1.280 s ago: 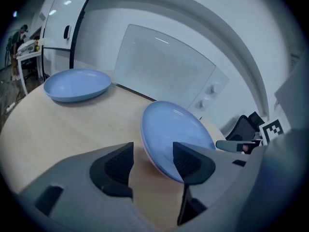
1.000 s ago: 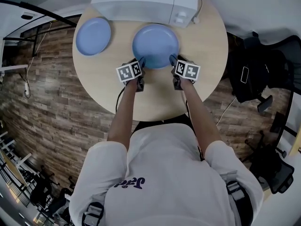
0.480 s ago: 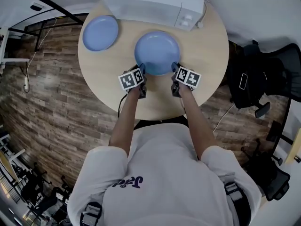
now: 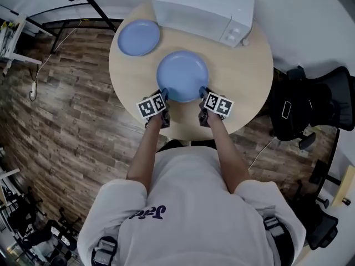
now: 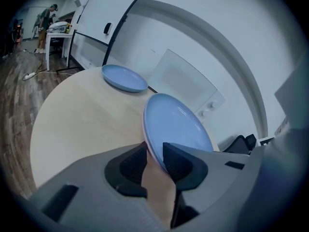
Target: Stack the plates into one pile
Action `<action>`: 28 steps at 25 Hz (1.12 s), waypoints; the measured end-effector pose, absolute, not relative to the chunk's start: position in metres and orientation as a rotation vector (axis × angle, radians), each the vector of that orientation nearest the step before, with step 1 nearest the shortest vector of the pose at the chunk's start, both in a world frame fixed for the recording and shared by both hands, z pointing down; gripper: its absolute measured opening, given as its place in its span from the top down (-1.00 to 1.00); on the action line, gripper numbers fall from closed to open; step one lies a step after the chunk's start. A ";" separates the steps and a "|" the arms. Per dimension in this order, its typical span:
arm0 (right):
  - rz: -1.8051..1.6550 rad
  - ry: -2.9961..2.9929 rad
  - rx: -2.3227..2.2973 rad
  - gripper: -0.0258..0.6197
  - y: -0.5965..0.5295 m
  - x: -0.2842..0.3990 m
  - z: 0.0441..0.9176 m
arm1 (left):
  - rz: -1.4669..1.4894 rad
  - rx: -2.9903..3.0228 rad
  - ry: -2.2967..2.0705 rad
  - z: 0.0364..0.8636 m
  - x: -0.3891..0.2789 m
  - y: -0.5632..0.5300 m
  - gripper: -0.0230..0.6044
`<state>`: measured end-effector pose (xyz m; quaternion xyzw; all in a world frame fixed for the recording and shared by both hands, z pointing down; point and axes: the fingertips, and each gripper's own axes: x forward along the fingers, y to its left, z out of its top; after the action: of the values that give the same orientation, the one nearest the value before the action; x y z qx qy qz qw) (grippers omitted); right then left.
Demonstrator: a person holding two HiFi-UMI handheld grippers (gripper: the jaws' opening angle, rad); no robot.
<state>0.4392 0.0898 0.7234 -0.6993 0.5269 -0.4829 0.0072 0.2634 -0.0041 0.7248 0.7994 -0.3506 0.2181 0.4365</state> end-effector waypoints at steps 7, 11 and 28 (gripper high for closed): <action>-1.412 1.756 -2.171 0.61 0.083 0.387 0.688 | 0.441 2.008 -0.909 0.695 0.207 -0.004 0.58; -1.411 1.831 -2.125 0.61 0.075 0.365 0.678 | 0.387 2.001 -0.975 0.677 0.181 -0.004 0.58; -1.572 2.427 -1.626 0.62 0.042 0.249 0.671 | 0.140 1.661 -1.493 0.653 0.050 0.064 0.59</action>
<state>0.2492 0.0424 0.6711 -0.4882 0.7287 -0.4722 -0.0877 0.0503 0.0641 0.6534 0.6677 -0.6001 0.0564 0.4369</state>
